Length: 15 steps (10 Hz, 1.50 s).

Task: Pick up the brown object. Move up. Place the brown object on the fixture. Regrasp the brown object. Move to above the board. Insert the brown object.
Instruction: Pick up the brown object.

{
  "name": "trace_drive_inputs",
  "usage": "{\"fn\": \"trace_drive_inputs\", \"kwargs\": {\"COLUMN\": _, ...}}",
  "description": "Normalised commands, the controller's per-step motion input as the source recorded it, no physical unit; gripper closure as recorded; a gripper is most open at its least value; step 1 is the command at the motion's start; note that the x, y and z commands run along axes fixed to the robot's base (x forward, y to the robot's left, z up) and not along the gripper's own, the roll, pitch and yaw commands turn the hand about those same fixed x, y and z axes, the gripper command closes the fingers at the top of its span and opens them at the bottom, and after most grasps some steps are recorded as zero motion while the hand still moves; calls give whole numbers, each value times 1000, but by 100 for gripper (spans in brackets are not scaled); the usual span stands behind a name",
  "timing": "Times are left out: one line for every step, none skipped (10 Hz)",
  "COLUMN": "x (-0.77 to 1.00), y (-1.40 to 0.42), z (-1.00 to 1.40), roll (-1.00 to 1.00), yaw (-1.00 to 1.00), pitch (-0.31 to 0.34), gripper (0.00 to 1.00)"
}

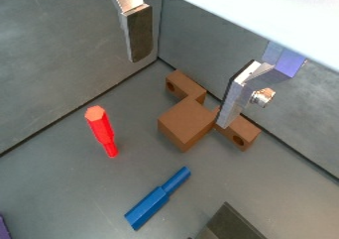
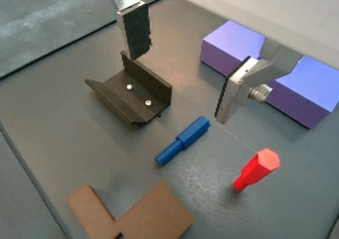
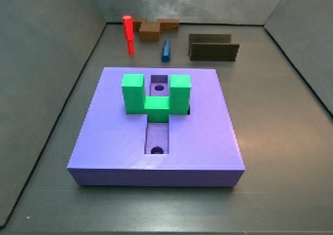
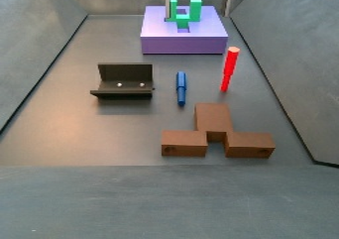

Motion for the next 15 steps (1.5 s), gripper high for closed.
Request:
{"fn": "trace_drive_inputs", "kwargs": {"x": -197, "y": 689, "z": -1000, "roll": 0, "yaw": -369, "pitch": 0, "gripper": 0}}
{"fn": "trace_drive_inputs", "kwargs": {"x": -214, "y": 654, "z": -1000, "roll": 0, "yaw": -417, "pitch": 0, "gripper": 0}}
{"fn": "trace_drive_inputs", "kwargs": {"x": -306, "y": 600, "z": -1000, "roll": 0, "yaw": -440, "pitch": -4, "gripper": 0}}
{"fn": "trace_drive_inputs", "kwargs": {"x": -411, "y": 589, "z": -1000, "roll": 0, "yaw": -354, "pitch": -43, "gripper": 0}}
{"fn": "trace_drive_inputs", "kwargs": {"x": -74, "y": -57, "z": -1000, "roll": 49, "yaw": -166, "pitch": -90, "gripper": 0}}
{"fn": "trace_drive_inputs", "kwargs": {"x": -26, "y": -294, "z": -1000, "roll": 43, "yaw": -89, "pitch": -90, "gripper": 0}}
{"fn": "trace_drive_inputs", "kwargs": {"x": -60, "y": -234, "z": -1000, "roll": 14, "yaw": 0, "pitch": -57, "gripper": 0}}
{"fn": "trace_drive_inputs", "kwargs": {"x": -20, "y": 0, "z": -1000, "roll": 0, "yaw": 0, "pitch": -76, "gripper": 0}}
{"fn": "trace_drive_inputs", "kwargs": {"x": -189, "y": 151, "z": -986, "roll": 0, "yaw": 0, "pitch": -150, "gripper": 0}}
{"fn": "trace_drive_inputs", "kwargs": {"x": -171, "y": 157, "z": -911, "roll": 50, "yaw": 0, "pitch": -111, "gripper": 0}}
{"fn": "trace_drive_inputs", "kwargs": {"x": -200, "y": 177, "z": -934, "roll": 71, "yaw": 0, "pitch": -97, "gripper": 0}}
{"fn": "trace_drive_inputs", "kwargs": {"x": -249, "y": 226, "z": -960, "roll": 0, "yaw": 3, "pitch": -137, "gripper": 0}}
{"fn": "trace_drive_inputs", "kwargs": {"x": 0, "y": 174, "z": -654, "roll": -146, "yaw": 66, "pitch": -51, "gripper": 0}}
{"fn": "trace_drive_inputs", "kwargs": {"x": 134, "y": 89, "z": -446, "roll": -117, "yaw": 0, "pitch": -1, "gripper": 0}}
{"fn": "trace_drive_inputs", "kwargs": {"x": 197, "y": 91, "z": -366, "roll": -139, "yaw": 0, "pitch": 0, "gripper": 0}}
